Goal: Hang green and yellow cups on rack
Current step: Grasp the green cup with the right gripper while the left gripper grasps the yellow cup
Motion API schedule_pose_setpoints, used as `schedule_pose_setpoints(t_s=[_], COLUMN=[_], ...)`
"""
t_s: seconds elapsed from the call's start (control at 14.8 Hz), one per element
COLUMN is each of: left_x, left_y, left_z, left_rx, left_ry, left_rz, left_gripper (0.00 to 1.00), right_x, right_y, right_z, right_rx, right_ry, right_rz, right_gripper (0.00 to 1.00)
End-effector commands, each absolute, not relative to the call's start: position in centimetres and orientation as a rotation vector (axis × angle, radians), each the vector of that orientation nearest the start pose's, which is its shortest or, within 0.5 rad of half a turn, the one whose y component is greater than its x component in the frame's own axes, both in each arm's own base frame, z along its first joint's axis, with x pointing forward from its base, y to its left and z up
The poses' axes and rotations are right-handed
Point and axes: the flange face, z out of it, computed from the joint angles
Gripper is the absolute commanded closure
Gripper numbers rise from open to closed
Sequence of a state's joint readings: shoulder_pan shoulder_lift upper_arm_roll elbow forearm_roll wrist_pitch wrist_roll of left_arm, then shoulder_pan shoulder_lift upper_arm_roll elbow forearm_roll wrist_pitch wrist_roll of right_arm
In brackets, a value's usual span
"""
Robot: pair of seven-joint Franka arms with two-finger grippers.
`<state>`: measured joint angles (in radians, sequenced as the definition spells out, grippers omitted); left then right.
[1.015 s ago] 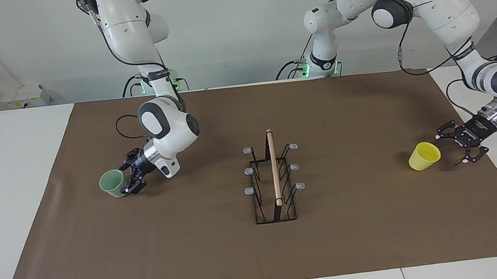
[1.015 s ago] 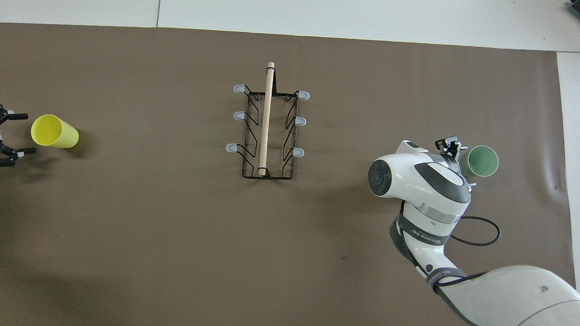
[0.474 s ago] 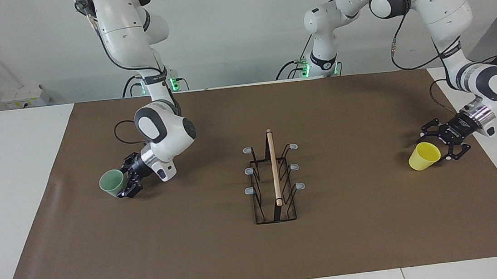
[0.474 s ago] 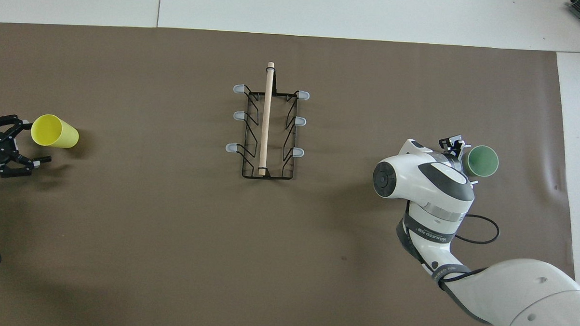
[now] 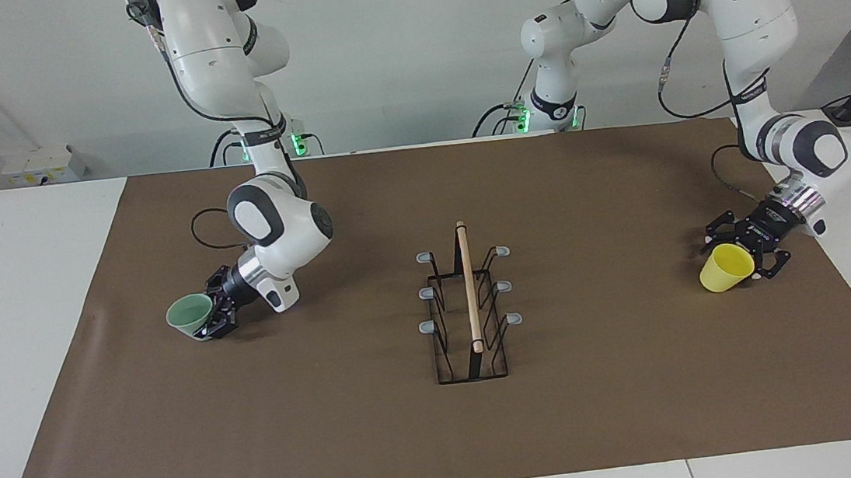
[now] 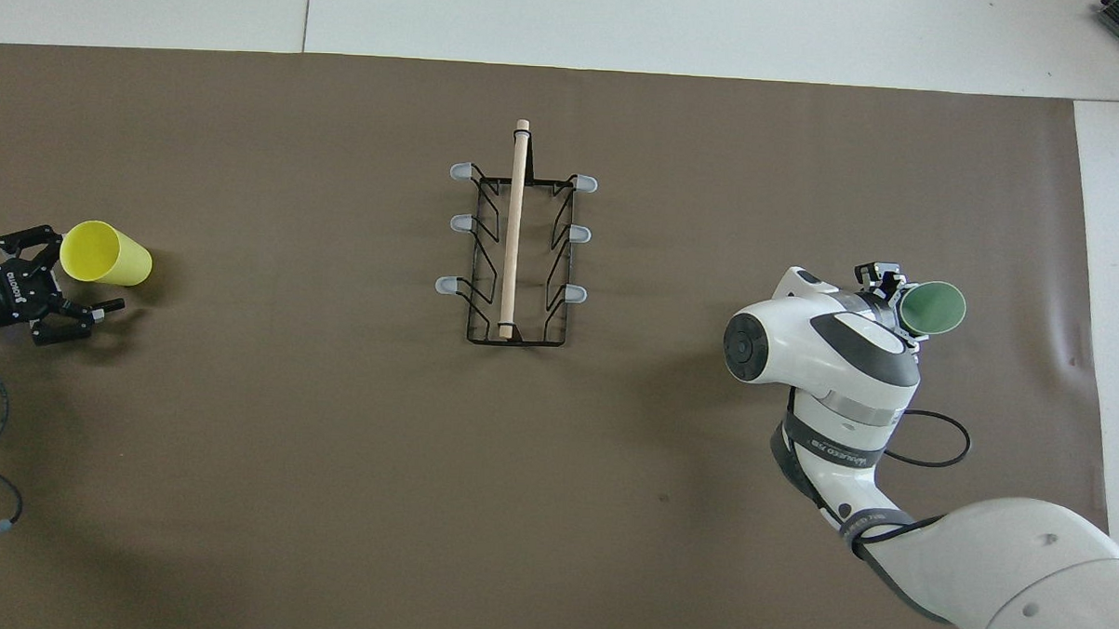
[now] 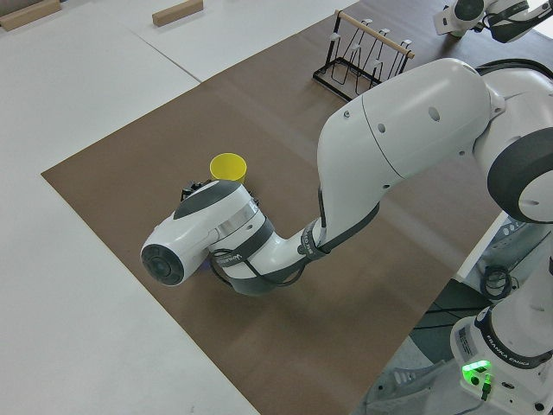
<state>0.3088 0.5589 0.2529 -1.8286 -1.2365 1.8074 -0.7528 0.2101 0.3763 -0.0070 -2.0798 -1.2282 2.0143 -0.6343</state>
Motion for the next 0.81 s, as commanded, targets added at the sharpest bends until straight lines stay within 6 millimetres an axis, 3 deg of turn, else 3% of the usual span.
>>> schedule_pose_setpoints(t_s=[0.0,0.27,0.54,0.74], left_x=[55.6,56.0,55.4,55.2], left_y=[24.5,24.2,22.5,22.5], left_z=[23.8,24.1,22.6,22.4], left_rx=[1.12,1.087,1.05,1.038], left_ry=[1.808,1.792,1.806,1.8], left_rz=[-0.619,-0.607,-0.584,-0.577], left_gripper=[0.0,0.0,0.0,0.0], right_x=[57.4,58.4,58.3,58.7], right_y=[5.8,6.9,7.5,7.4], right_z=[25.5,31.1,37.0,39.3], right_rx=[1.538,1.777,2.041,2.276], right_ry=[1.585,1.539,1.548,1.538], right_rz=[-0.628,-0.528,-0.397,-0.282], right_gripper=[1.0,1.0,1.0,1.0])
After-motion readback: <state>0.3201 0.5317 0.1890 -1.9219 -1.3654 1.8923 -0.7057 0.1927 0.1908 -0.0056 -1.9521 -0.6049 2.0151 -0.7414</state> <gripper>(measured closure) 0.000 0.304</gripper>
